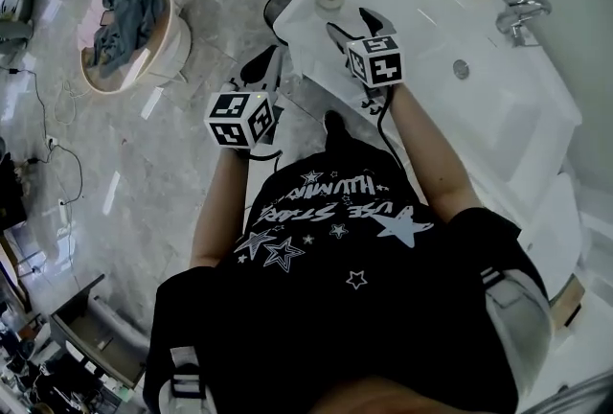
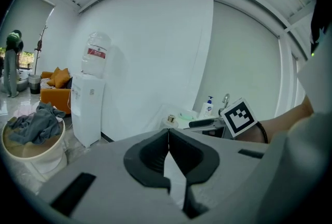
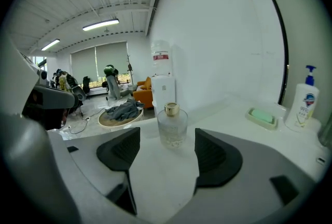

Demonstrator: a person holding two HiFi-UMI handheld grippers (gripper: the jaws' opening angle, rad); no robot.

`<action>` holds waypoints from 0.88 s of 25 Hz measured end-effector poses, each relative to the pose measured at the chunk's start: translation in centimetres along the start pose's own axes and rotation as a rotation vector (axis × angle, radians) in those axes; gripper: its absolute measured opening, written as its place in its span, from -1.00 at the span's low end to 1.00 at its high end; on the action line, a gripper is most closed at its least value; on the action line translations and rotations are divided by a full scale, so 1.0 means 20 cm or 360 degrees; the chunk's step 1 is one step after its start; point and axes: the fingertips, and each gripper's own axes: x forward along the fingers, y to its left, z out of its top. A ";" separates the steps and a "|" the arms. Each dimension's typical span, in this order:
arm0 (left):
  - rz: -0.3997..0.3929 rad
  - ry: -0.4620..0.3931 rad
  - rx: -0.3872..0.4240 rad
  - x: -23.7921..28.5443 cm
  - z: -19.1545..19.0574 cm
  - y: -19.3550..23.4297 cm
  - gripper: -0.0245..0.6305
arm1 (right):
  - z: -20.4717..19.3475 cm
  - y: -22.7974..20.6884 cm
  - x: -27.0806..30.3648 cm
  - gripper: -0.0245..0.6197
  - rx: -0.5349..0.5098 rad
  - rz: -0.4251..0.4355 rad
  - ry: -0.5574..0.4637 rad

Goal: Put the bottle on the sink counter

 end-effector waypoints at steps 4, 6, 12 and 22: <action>-0.0045 0.0003 0.0022 -0.10 -0.02 -0.04 -0.90 | 0.06 0.06 -0.14 0.10 0.0071 -0.0039 -0.0156; -0.0061 0.0009 0.0029 -0.15 -0.03 -0.05 -0.90 | 0.06 0.09 -0.20 0.04 0.0089 -0.0078 -0.0185; -0.0109 0.0019 0.0049 -0.29 -0.09 -0.08 -0.90 | 0.06 0.14 -0.43 -0.82 0.0139 -0.0285 -0.0315; -0.0215 0.0053 0.0028 -0.41 -0.22 -0.15 -0.90 | -0.01 0.28 -0.72 -0.90 0.0195 -0.0411 -0.0367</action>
